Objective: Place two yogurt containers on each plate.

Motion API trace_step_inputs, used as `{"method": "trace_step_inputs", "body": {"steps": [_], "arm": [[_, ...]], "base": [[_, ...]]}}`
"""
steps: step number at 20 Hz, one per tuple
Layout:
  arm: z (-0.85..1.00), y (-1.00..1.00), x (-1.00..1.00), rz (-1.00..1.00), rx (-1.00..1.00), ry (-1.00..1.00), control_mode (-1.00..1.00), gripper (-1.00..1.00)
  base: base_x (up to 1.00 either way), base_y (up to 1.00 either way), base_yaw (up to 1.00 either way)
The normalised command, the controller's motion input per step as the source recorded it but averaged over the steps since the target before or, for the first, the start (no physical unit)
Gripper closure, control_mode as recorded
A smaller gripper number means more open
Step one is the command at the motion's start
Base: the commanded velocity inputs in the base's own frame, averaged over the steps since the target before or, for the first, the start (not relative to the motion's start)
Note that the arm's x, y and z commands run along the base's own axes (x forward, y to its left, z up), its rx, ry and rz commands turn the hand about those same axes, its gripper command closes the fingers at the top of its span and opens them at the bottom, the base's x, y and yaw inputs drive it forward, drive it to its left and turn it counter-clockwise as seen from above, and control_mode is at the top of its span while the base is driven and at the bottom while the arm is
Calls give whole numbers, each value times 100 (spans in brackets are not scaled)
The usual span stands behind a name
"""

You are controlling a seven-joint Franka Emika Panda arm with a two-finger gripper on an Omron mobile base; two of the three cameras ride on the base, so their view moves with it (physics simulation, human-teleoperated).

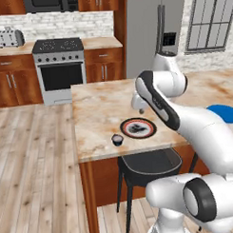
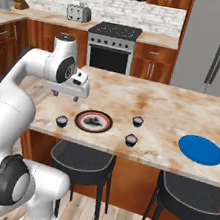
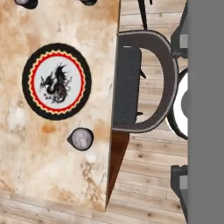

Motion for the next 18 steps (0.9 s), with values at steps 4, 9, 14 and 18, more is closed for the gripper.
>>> {"method": "trace_step_inputs", "body": {"steps": [4,9,14,18], "arm": [[-75,48,49,18,4,5,-100,-100],[-80,47,37,20,6,0,-100,-100],[-49,25,47,16,2,-1,-100,-100],[-3,13,48,12,-4,-2,-100,-100]], "base": [[0,0,0],[0,0,0],[0,0,0],[0,0,0]]}}
